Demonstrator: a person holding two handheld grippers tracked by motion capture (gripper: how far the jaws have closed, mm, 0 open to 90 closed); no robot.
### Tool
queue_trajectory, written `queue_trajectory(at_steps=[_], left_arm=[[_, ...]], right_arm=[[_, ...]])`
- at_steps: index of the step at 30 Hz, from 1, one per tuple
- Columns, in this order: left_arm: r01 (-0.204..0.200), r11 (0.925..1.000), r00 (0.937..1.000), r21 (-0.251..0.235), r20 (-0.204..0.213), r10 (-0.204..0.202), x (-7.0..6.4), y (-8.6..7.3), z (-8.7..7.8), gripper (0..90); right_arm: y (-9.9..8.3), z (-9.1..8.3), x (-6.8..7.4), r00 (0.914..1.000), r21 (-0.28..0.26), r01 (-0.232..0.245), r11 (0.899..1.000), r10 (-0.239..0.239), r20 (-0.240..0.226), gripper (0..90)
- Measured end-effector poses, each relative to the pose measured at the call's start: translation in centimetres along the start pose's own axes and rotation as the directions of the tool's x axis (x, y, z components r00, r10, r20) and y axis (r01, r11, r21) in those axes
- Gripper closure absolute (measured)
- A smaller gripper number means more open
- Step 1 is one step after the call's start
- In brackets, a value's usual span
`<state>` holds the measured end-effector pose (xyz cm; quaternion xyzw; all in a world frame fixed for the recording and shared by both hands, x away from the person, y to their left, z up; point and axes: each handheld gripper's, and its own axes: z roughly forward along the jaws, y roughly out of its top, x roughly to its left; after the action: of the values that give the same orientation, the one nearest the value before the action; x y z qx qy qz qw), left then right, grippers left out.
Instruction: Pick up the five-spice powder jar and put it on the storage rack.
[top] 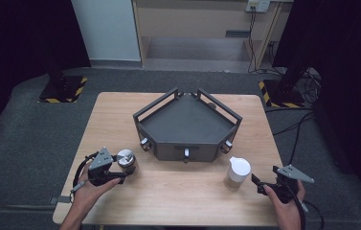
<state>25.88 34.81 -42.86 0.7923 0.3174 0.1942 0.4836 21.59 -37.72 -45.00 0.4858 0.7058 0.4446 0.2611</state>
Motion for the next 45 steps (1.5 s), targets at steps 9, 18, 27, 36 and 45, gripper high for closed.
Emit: queue_trajectory(at_steps=[9,18,27,36,45], left_arm=[[-0.011,0.9999,0.9998,-0.011,0.018,0.011,-0.6,1.0,-0.5,29.5],[-0.013,0.9999,0.9997,-0.006,0.019,0.013,-1.3,2.1,-0.9,29.5],[-0.043,0.9990,0.9985,-0.007,0.034,0.043,-2.2,3.4,-1.1,29.5],[-0.053,0.9986,0.9978,0.004,0.039,0.053,-2.7,4.6,-1.4,29.4],[-0.061,0.9981,0.9964,-0.003,0.058,0.061,-3.1,5.4,-1.3,29.5]], right_arm=[[0.0,-0.1,-0.1,1.0000,-0.002,0.000,1.000,0.000,0.002,3.1],[0.0,-0.1,-0.2,1.0000,-0.001,-0.002,1.000,0.002,0.002,3.1],[-0.1,-0.2,-0.2,1.0000,-0.001,-0.003,1.000,0.003,0.002,3.1],[-0.1,-0.1,-0.1,1.0000,0.002,-0.004,1.000,0.004,-0.001,3.1],[-0.1,0.0,0.0,1.0000,0.005,0.001,1.000,-0.001,-0.005,3.1]])
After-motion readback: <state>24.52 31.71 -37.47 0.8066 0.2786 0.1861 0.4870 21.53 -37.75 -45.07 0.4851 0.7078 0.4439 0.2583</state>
